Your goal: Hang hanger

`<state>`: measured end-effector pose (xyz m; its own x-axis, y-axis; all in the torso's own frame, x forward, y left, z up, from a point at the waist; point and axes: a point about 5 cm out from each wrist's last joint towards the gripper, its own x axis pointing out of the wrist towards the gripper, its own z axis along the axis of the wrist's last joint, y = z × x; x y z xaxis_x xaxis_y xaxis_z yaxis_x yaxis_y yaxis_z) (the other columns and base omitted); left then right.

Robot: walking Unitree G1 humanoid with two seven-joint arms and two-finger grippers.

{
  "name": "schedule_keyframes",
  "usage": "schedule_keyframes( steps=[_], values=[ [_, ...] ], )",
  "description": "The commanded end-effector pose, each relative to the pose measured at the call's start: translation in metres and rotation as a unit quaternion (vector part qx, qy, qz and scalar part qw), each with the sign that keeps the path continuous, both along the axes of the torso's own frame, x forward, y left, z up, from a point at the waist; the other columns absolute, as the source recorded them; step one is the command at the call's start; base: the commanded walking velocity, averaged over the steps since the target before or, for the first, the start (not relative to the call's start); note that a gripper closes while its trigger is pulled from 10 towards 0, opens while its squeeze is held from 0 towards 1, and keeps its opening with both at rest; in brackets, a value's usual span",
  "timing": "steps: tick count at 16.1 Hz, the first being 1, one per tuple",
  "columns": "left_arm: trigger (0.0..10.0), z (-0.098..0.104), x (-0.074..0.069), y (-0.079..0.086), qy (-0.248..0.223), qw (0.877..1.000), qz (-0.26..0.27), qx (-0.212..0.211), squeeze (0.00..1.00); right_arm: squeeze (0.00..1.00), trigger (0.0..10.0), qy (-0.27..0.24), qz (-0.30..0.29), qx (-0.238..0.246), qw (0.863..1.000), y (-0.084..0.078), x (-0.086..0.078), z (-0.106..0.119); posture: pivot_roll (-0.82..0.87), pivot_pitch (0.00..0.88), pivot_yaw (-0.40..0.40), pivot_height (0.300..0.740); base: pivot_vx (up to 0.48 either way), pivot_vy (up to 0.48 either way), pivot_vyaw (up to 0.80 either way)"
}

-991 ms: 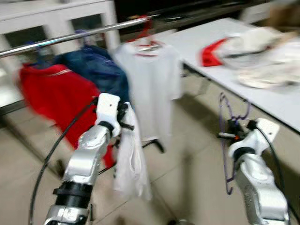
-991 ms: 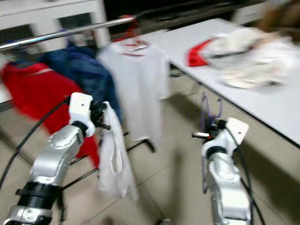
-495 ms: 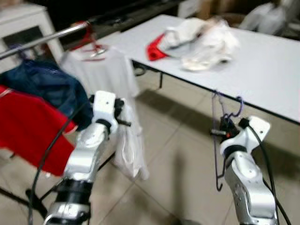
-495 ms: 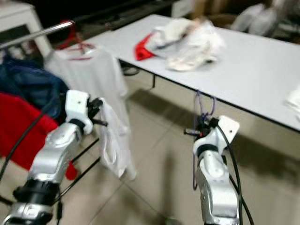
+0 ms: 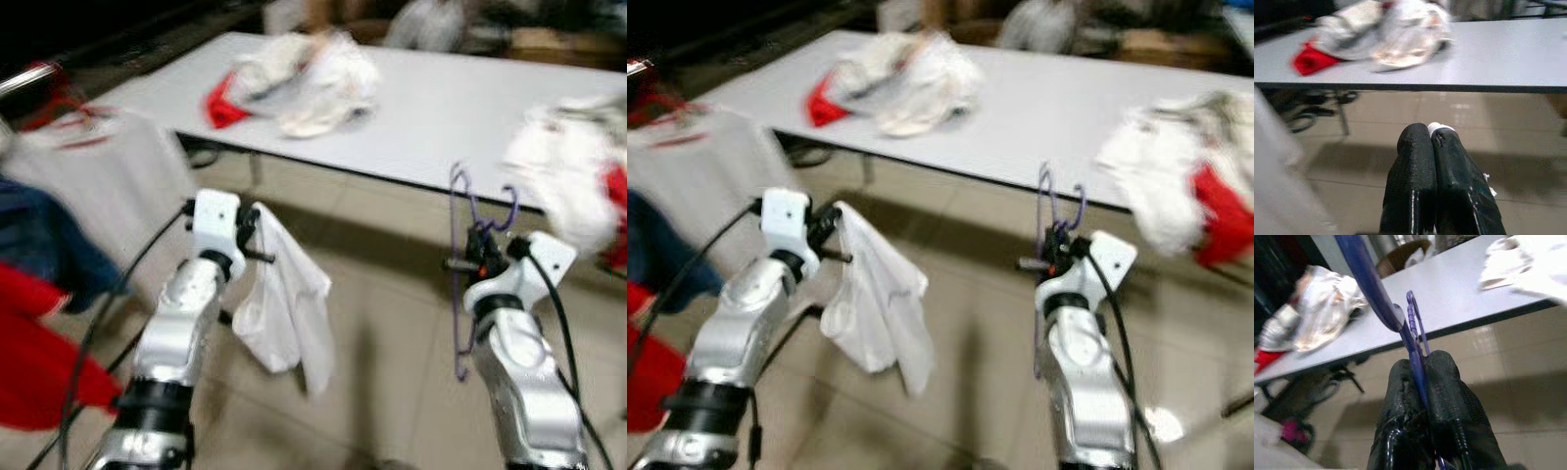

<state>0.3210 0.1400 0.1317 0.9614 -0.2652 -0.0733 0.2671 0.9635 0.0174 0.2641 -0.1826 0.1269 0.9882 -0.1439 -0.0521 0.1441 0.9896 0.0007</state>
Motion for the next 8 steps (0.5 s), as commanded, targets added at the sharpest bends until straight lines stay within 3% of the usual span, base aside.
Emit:
schedule_keyframes(
  steps=[1,4,8],
  values=[
    [10.0,0.009,-0.001,0.008,-0.020,1.000,0.014,0.009,0.00,0.00,10.0,0.003,0.034,0.007,0.999,0.006,0.001,0.000,-0.08,0.000,0.027,0.740,0.000,0.000,-0.80],
    [10.0,0.009,-0.010,0.015,-0.024,0.999,0.036,0.021,0.00,0.00,10.0,0.017,0.053,0.004,0.998,0.006,0.006,-0.004,-0.05,0.000,-0.033,0.740,0.000,0.000,-0.80],
    [10.0,0.012,-0.019,0.015,-0.044,0.998,0.036,0.027,0.00,0.00,10.0,0.025,0.073,0.006,0.997,0.011,0.014,-0.005,-0.03,0.000,-0.056,0.740,0.000,0.000,-0.80]
  ],
)
